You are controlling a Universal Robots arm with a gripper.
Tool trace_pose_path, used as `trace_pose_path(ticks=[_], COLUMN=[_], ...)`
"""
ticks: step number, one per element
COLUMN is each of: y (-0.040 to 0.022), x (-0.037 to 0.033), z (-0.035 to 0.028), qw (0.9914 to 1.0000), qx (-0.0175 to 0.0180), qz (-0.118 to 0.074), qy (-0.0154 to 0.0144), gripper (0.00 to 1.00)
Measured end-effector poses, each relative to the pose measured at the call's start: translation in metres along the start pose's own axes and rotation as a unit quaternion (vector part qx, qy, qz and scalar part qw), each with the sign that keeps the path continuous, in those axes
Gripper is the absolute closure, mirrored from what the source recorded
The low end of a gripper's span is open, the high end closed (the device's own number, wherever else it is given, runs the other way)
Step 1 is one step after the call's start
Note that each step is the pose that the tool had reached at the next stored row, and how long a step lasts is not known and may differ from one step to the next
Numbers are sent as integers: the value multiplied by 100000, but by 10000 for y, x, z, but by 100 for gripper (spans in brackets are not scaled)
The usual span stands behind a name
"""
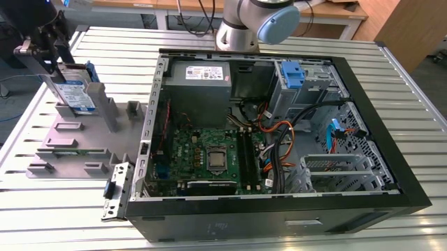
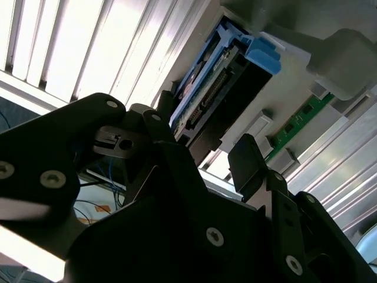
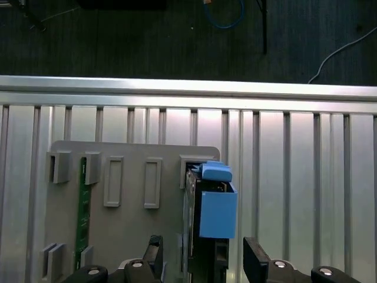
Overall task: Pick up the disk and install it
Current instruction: 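Pick up the disk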
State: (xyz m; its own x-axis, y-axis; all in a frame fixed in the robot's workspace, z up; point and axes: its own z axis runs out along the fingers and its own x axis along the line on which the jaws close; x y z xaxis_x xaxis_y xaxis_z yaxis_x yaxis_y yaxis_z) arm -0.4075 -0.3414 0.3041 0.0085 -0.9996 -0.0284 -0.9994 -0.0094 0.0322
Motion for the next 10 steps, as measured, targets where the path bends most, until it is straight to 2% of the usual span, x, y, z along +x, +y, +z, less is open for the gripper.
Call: trace_pose_path(ticks=[5,10], y=[-1,-1], x=[-6,-7], z=[35,37], qw=[100000,100000], qx=[5,2], qz=[-6,-4], qy=[-78,-187], gripper=[35,35])
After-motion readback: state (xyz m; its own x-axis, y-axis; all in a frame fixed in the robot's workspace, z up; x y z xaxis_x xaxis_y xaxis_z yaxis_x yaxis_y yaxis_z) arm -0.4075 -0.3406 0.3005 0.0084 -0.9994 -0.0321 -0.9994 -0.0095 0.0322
